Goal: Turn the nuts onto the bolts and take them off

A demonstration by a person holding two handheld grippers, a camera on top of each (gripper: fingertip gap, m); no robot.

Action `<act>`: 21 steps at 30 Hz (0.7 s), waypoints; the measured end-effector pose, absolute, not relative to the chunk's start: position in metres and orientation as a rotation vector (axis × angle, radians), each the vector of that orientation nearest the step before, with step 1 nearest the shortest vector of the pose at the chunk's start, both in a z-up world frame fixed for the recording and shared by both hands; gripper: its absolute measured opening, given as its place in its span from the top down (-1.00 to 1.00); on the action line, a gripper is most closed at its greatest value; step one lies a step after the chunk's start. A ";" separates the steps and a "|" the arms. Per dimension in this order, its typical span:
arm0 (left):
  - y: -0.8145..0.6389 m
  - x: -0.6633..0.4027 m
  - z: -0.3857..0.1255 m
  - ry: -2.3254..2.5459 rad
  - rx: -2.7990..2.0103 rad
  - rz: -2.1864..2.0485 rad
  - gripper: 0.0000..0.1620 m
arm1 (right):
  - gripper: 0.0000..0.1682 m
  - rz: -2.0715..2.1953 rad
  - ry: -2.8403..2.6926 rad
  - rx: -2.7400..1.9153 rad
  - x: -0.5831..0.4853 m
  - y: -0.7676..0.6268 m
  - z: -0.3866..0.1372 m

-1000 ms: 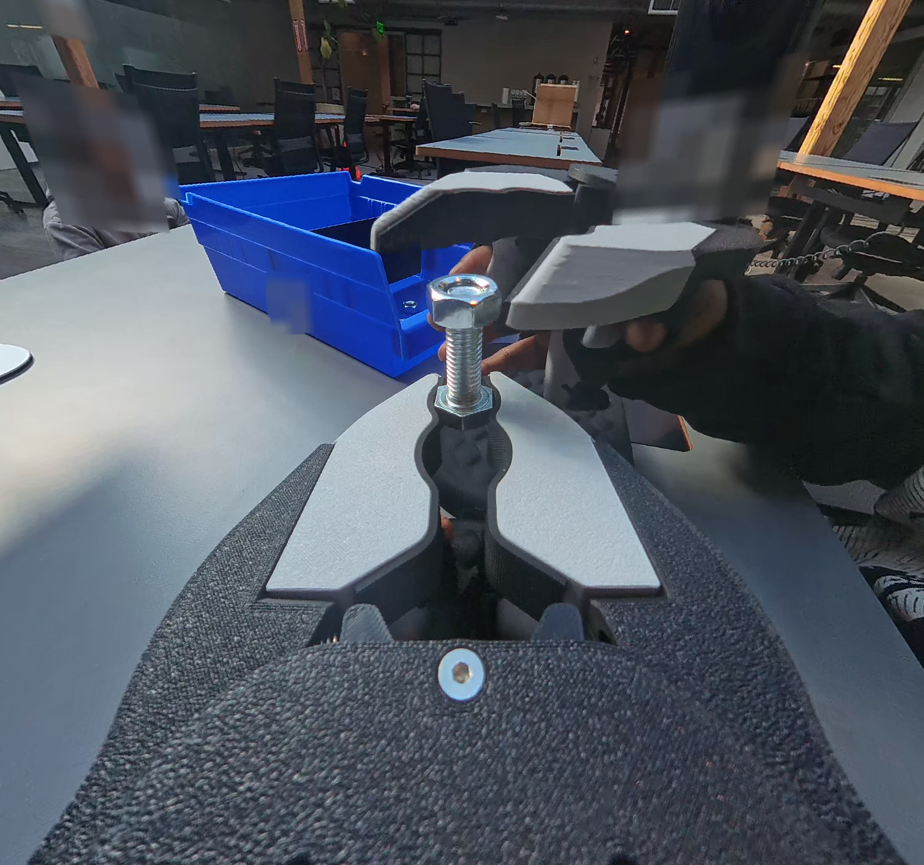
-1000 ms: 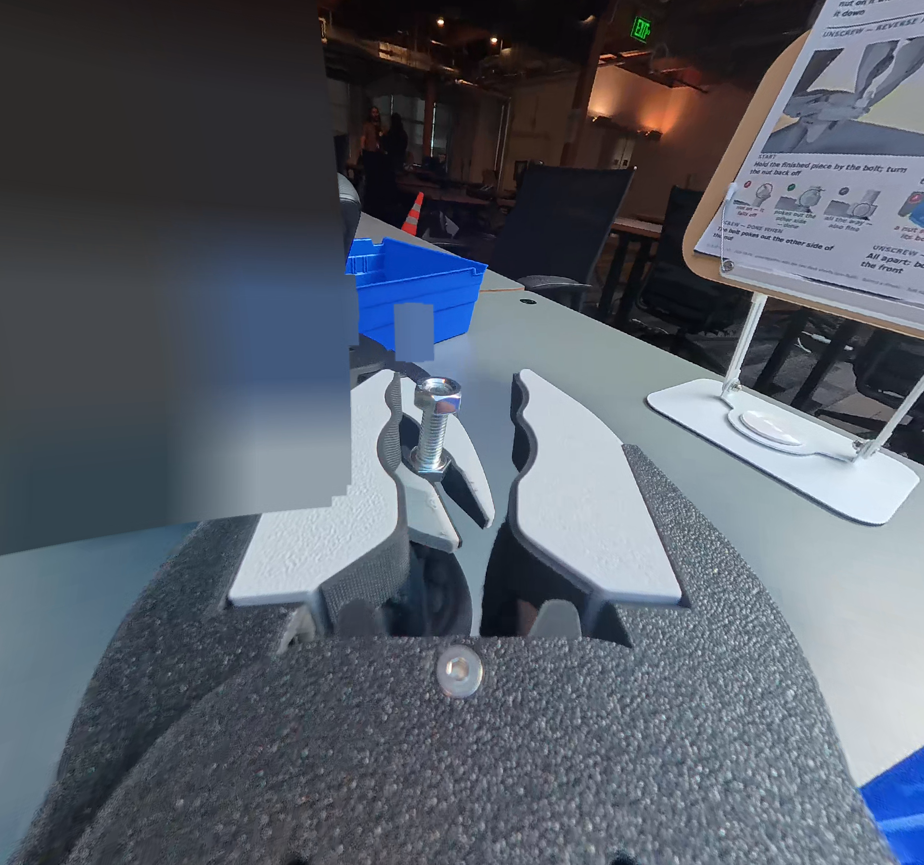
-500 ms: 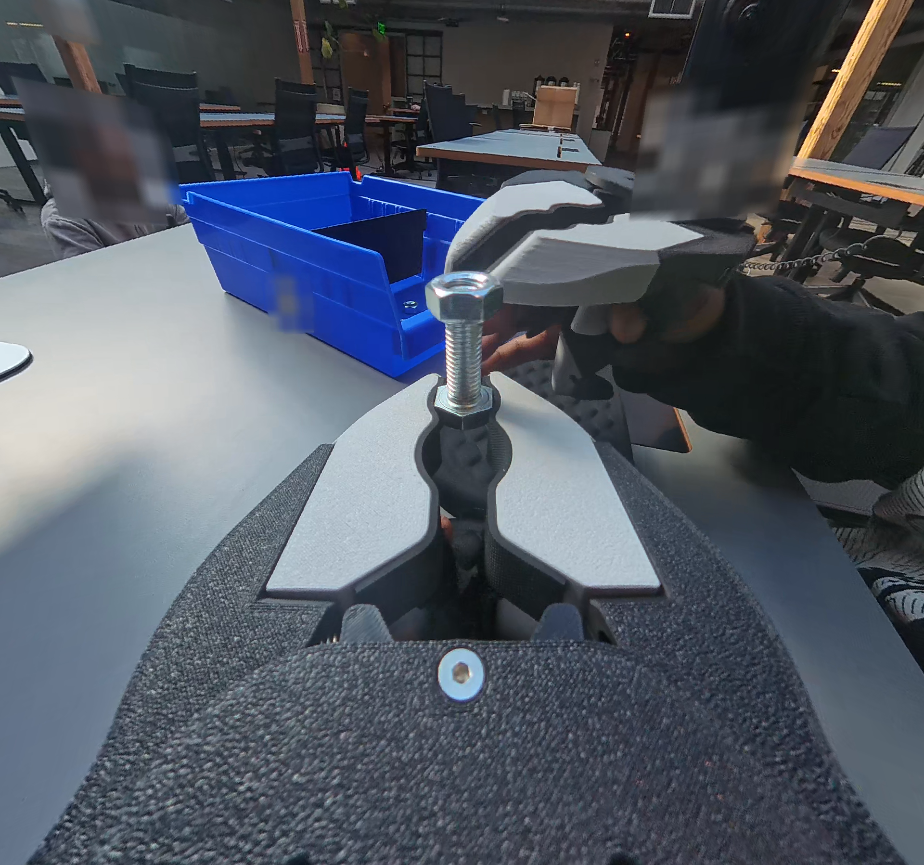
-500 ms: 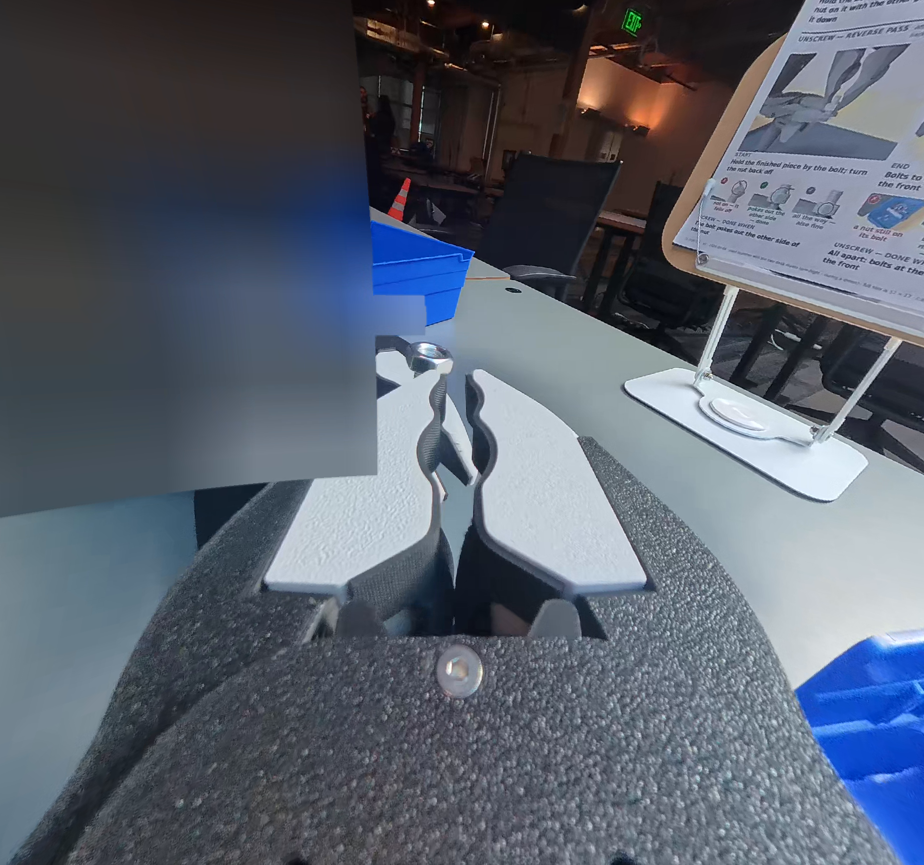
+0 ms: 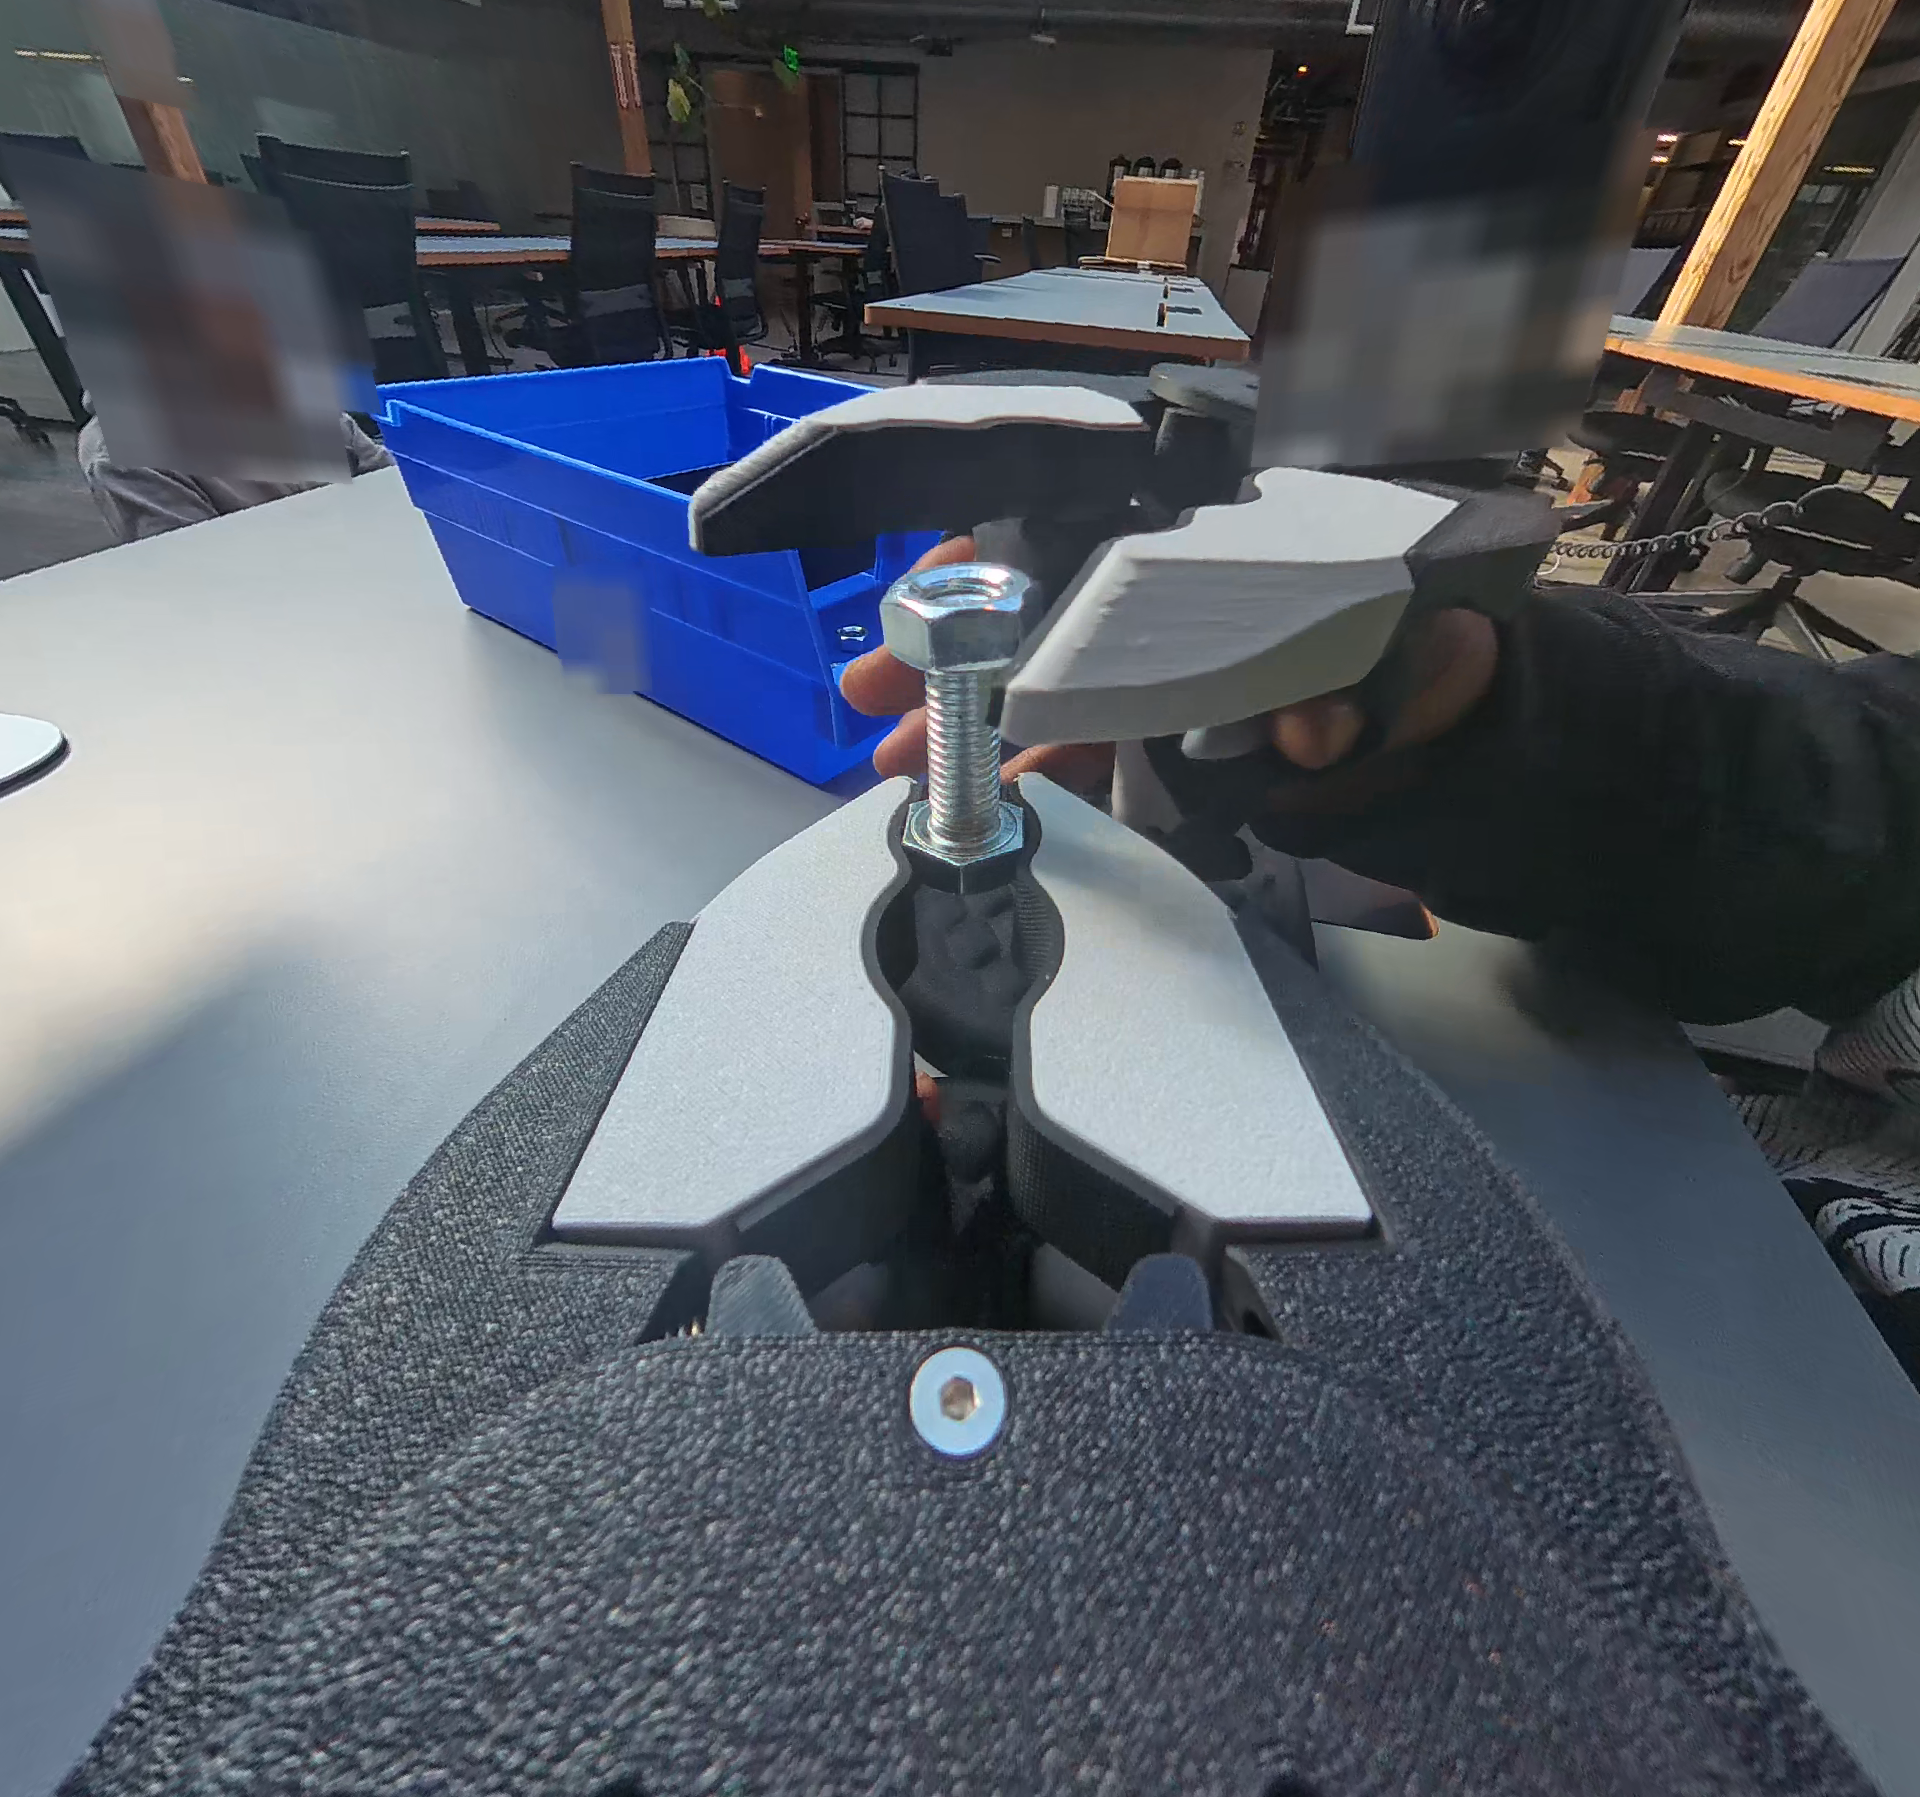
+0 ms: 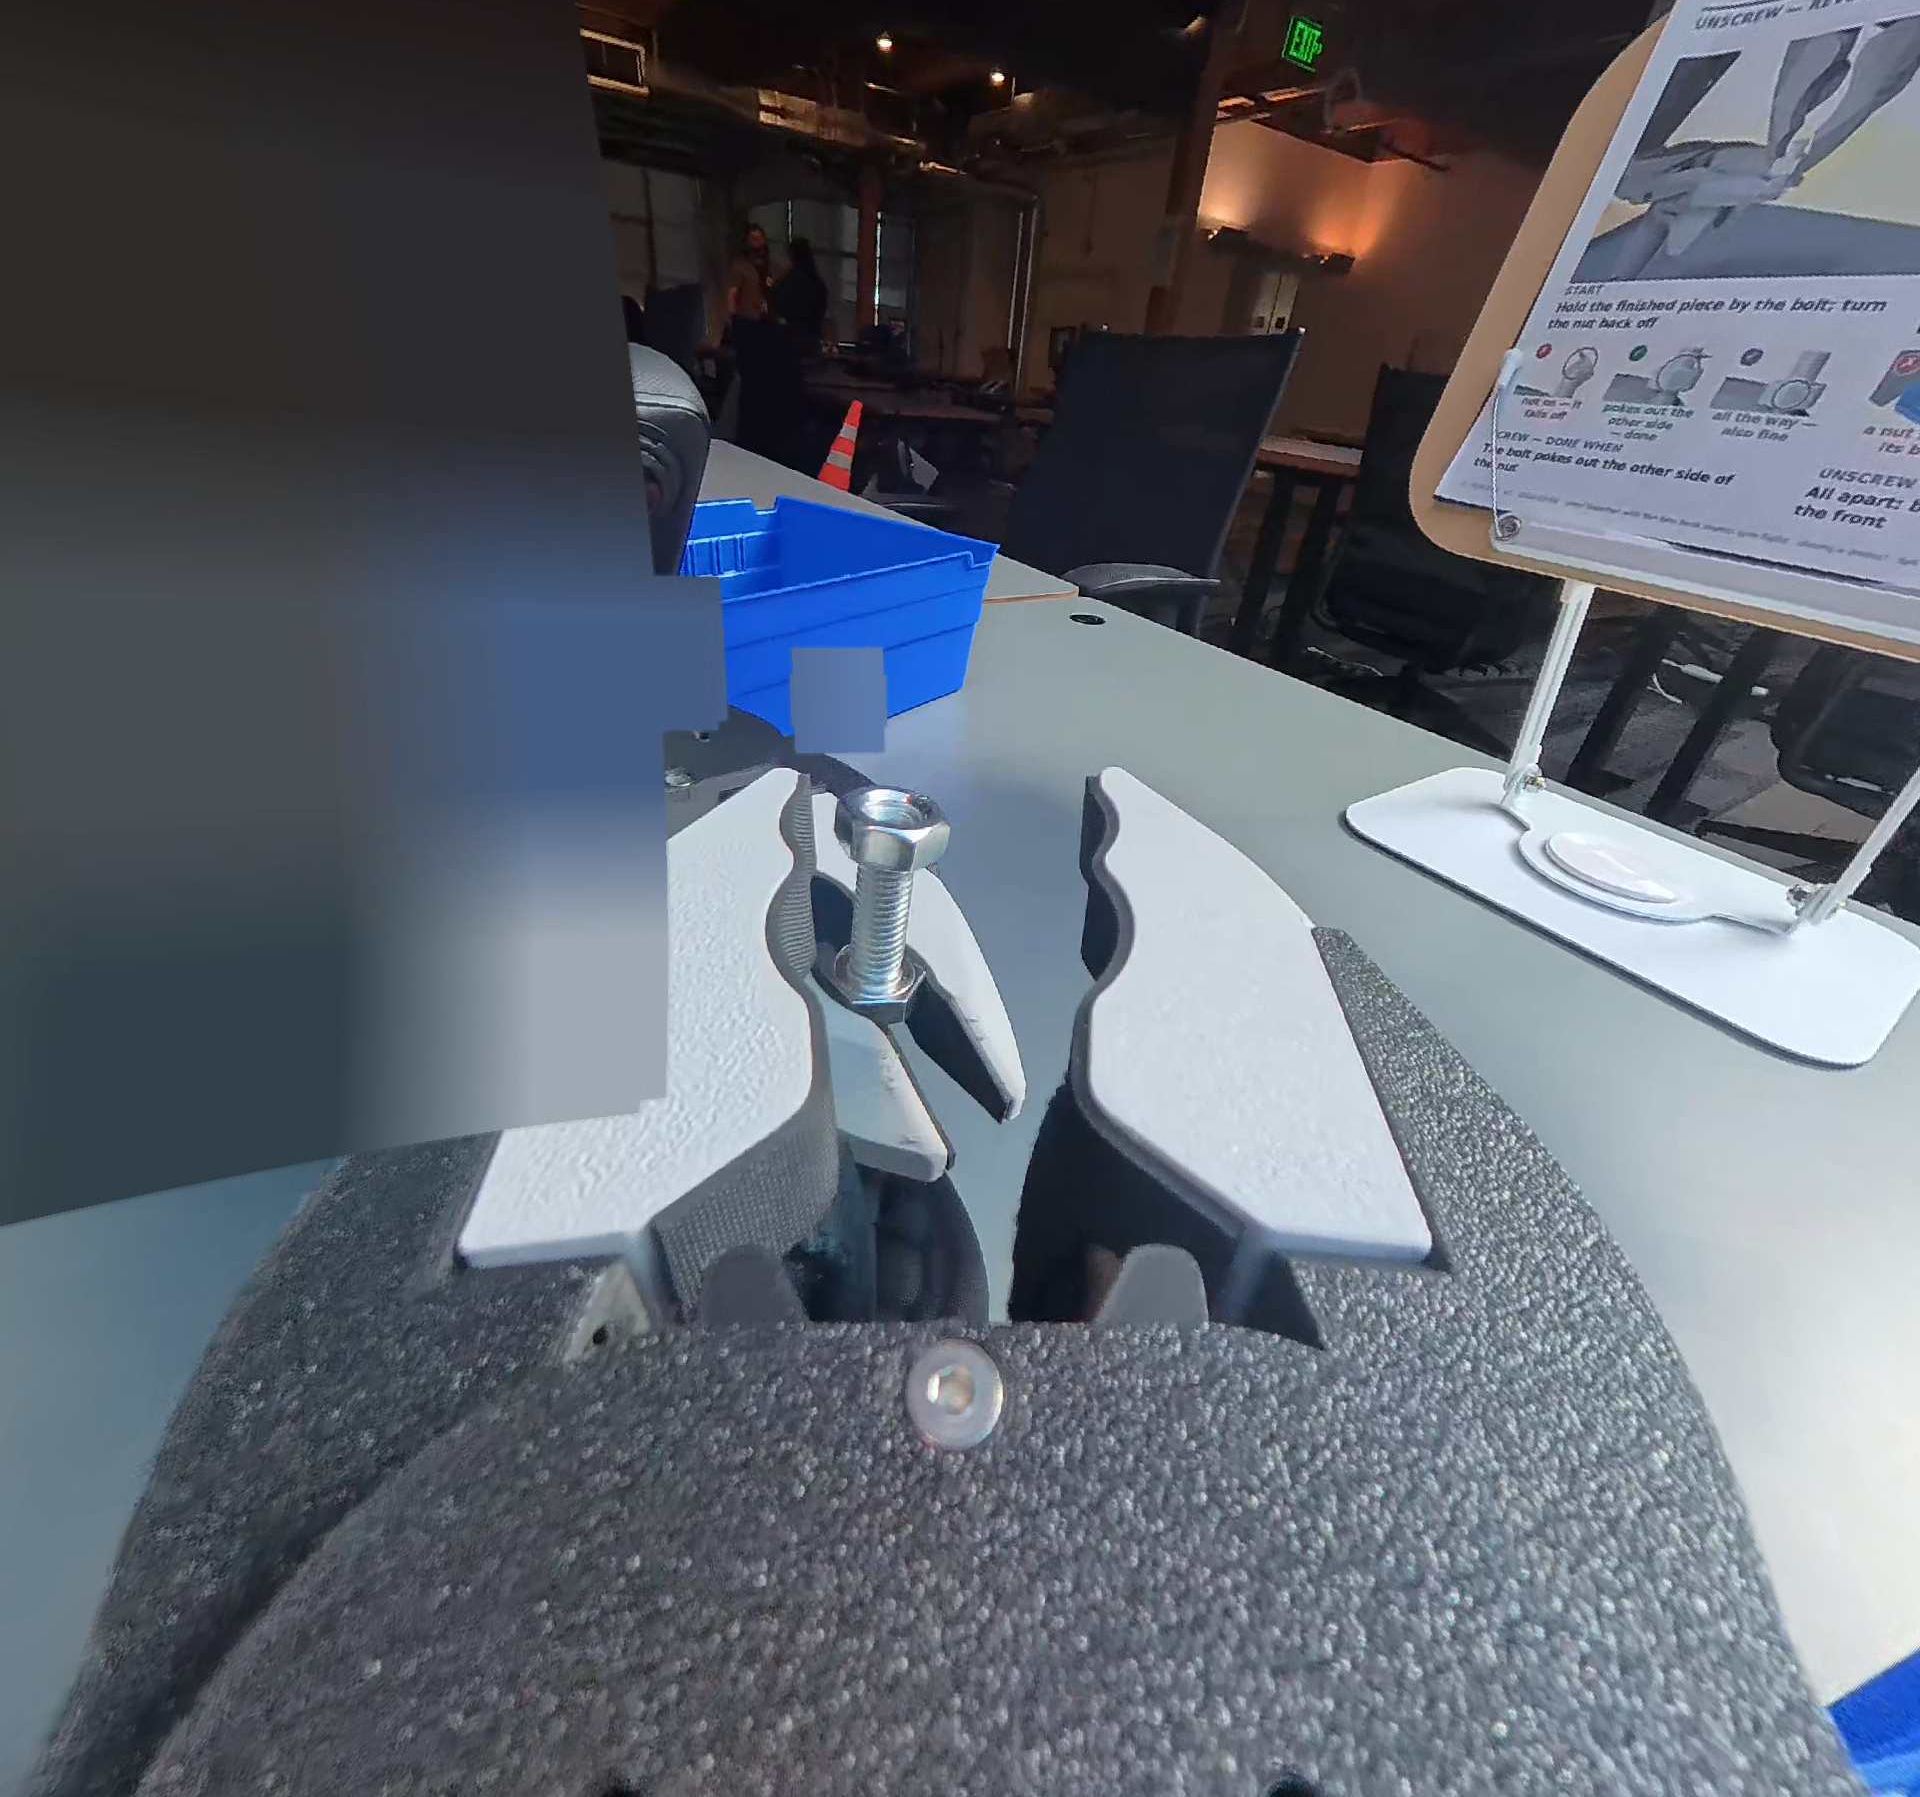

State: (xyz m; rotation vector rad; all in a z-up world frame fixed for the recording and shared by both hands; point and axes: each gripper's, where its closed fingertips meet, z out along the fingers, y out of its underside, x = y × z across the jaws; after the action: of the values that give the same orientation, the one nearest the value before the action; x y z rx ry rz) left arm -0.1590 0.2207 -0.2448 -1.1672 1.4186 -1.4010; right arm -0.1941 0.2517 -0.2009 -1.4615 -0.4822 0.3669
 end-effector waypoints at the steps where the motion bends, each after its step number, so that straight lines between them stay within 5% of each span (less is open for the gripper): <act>1: 0.221 -0.159 -0.245 1.419 -1.167 -1.401 0.84 | 0.43 0.365 -0.478 -1.462 -0.195 0.254 -0.201; 11: 0.221 -0.159 -0.245 1.419 -1.174 -1.403 0.84 | 0.64 0.348 -0.500 -1.468 -0.186 0.237 -0.202; 15: 0.221 -0.159 -0.245 1.416 -1.171 -1.406 0.84 | 0.90 0.307 -0.506 -1.471 -0.178 0.231 -0.203; 21: 0.220 -0.159 -0.245 1.418 -1.170 -1.405 0.84 | 0.78 0.323 -0.464 -1.445 -0.169 0.229 -0.197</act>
State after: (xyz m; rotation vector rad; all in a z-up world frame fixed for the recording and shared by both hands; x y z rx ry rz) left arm -0.1594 0.2205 -0.2448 -1.1699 1.4179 -1.4045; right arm -0.1691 0.2292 -0.1966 -1.4454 -0.4640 0.3231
